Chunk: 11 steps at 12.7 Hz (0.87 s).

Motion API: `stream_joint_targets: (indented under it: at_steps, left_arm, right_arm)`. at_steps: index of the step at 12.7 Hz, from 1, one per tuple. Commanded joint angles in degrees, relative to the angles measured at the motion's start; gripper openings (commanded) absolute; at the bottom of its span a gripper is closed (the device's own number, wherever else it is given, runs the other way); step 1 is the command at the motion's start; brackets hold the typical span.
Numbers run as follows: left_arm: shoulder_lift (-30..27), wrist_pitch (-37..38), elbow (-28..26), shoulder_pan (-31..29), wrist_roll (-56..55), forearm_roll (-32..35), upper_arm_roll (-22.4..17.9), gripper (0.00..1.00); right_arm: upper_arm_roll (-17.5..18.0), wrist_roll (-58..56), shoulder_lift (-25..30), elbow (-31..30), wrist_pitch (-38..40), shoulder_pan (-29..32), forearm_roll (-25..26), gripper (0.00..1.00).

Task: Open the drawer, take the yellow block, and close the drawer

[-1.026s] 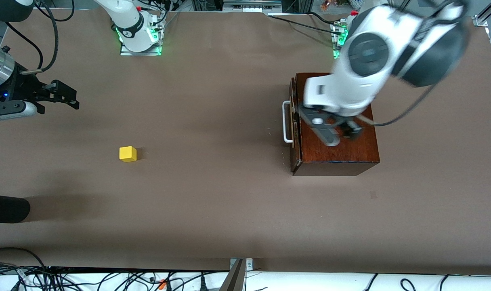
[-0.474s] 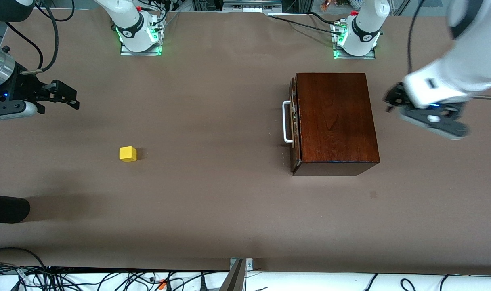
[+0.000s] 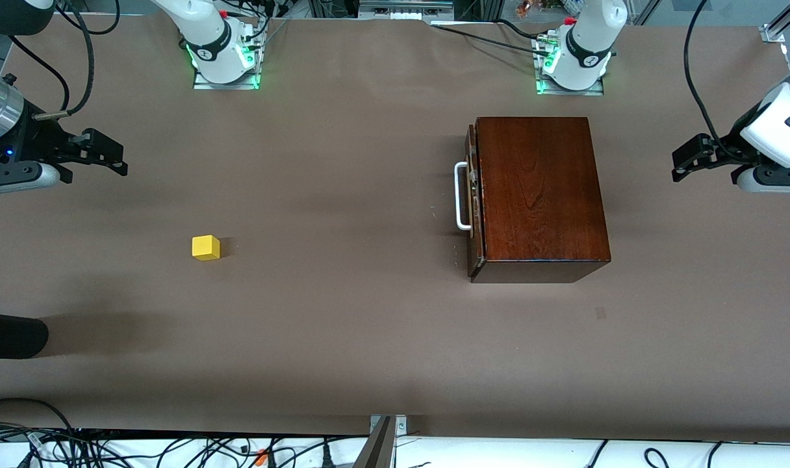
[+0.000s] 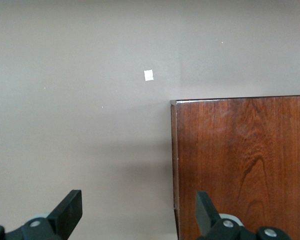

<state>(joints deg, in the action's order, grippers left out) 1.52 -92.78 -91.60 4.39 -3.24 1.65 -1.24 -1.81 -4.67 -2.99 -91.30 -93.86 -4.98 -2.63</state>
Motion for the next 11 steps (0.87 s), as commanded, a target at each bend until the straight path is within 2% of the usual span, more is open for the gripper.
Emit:
stream_joint_targets:
  at_steps: [1, 11]
  left_arm:
    - [-1.44, 1.1, -1.57, 0.45, -1.86, -0.86, 0.18, 1.0]
    - [-1.44, 2.6, -1.22, -0.25, -1.68, -1.21, 0.72, 1.0]
  right_arm:
    - [0.23, 0.27, -0.35, 1.47, 1.4, 0.24, 0.69, 1.0]
    - [0.23, 0.27, -0.35, 1.38, 1.4, 0.24, 0.78, 1.0]
